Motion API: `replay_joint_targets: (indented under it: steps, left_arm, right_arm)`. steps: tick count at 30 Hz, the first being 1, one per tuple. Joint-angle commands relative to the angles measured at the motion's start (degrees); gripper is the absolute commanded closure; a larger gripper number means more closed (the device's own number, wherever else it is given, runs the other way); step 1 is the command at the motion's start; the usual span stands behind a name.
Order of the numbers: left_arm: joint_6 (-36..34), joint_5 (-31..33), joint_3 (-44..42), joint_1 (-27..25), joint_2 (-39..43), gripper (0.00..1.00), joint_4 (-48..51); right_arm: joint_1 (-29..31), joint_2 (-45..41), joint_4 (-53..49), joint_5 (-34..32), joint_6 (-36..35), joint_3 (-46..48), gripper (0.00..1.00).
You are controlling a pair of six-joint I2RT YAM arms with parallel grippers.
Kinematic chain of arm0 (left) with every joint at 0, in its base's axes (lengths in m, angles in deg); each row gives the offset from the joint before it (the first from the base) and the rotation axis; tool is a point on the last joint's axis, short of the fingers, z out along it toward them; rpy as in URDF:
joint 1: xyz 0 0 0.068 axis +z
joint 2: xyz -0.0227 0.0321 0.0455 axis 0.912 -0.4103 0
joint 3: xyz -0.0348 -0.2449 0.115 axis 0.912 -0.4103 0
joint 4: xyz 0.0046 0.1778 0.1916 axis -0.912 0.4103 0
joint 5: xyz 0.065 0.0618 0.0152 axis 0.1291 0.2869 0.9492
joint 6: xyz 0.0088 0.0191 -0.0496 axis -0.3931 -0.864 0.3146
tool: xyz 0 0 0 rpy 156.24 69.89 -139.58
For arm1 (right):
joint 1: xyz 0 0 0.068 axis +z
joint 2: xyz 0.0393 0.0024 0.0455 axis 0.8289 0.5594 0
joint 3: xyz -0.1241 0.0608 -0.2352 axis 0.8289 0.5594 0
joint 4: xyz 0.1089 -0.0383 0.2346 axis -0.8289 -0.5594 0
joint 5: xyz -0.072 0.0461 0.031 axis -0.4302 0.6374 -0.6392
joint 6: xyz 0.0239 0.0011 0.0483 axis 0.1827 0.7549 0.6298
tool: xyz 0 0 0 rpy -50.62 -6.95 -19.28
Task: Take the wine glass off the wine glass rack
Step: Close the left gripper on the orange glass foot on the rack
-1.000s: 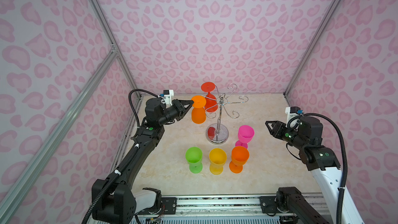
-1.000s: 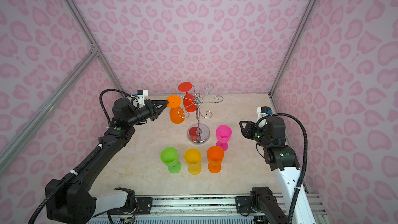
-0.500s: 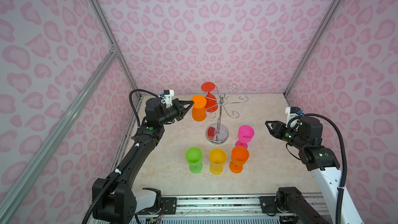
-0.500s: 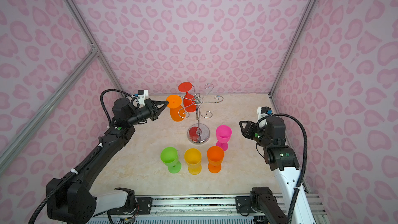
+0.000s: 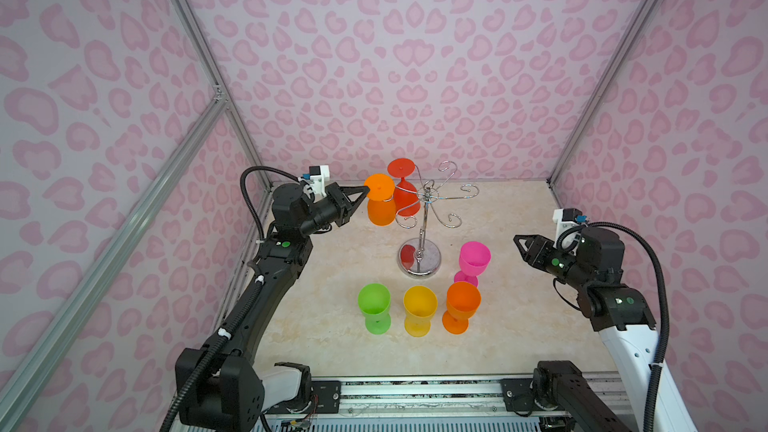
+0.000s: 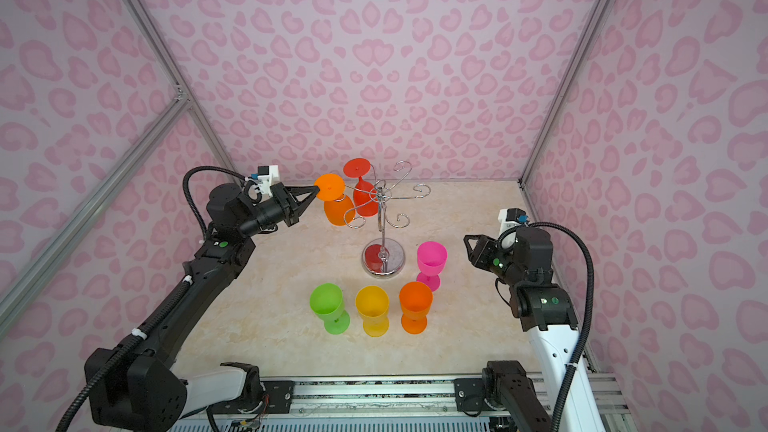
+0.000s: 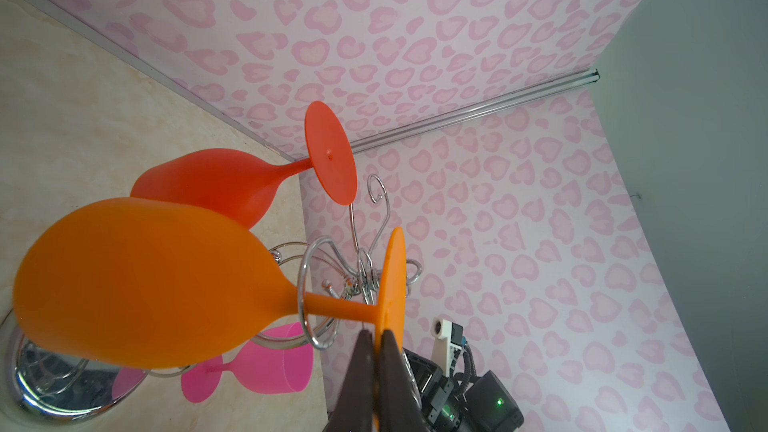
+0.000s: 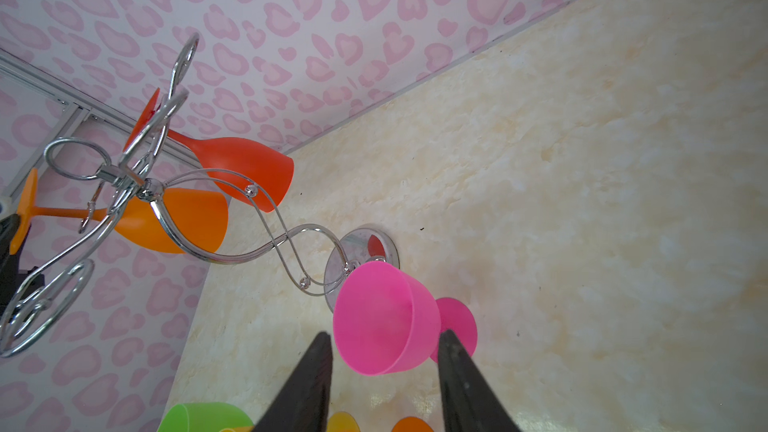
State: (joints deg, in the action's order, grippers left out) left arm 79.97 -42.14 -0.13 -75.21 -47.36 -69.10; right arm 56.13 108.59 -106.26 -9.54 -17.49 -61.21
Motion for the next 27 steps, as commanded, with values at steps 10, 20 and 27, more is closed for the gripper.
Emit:
replay_joint_targets:
  steps: [10,20,27]
  left_arm:
    - [-3.19,-0.32,4.63,-0.23,-3.28,0.98,-0.21]
    - [-9.52,0.58,7.37,-3.21,-5.38,0.98,3.84]
    - [-12.57,0.90,8.16,-5.14,-6.00,0.98,6.65]
  right_arm:
    - [-1.03,-0.01,2.10,1.74,0.60,0.75,0.57]
    - [-1.19,1.24,3.87,2.85,1.59,1.21,0.57]
    - [-1.24,1.35,3.69,2.91,1.57,1.09,0.57]
